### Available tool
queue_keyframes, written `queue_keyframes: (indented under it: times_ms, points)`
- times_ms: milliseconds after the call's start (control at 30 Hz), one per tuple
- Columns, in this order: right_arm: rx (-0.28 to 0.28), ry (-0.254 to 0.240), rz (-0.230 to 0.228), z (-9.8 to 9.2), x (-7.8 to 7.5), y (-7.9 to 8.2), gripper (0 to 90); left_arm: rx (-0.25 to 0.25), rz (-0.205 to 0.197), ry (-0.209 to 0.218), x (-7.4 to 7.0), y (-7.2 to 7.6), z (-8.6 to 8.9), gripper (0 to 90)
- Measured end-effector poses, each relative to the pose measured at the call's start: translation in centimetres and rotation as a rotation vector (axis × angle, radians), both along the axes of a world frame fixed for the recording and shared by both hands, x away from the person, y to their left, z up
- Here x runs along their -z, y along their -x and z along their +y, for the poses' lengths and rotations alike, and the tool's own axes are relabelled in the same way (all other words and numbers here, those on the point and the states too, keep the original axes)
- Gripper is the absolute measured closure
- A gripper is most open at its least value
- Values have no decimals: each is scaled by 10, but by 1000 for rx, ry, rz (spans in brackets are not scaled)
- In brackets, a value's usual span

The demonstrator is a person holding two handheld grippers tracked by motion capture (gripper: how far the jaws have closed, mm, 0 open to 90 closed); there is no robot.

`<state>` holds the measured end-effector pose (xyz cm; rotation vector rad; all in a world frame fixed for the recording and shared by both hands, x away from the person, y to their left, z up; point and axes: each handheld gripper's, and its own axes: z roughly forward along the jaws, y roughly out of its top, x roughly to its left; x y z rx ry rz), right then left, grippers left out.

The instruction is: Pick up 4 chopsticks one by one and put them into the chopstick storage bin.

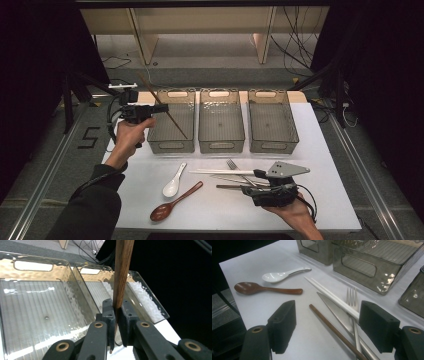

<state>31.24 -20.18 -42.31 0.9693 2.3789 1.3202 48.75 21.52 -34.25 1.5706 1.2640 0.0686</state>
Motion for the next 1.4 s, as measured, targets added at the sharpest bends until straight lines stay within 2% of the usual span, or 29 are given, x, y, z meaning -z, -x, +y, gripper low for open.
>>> queue_keyframes:
  times_ms: [367, 667, 700, 900, 1200, 1400]
  points:
    - [5, 6, 2, -2, 2, 0, 286, -16, 60, -63, 11, -26, -11, 836]
    - [3, 5, 12, -2, 4, -1, 273, -23, 104, -84, 22, -37, -17, 834]
    - [3, 4, 13, -1, 4, -1, 271, -19, 120, -105, 26, -40, -19, 834]
    - [-2, 6, 11, -1, 5, -1, 271, -20, 151, -106, 36, -44, -21, 833]
    - [-6, 8, 27, 0, 8, -3, 271, -25, 176, -102, 42, -48, -20, 830]
    - [-11, 9, 30, 1, 9, -3, 271, -14, 196, -117, 46, -49, -23, 828]
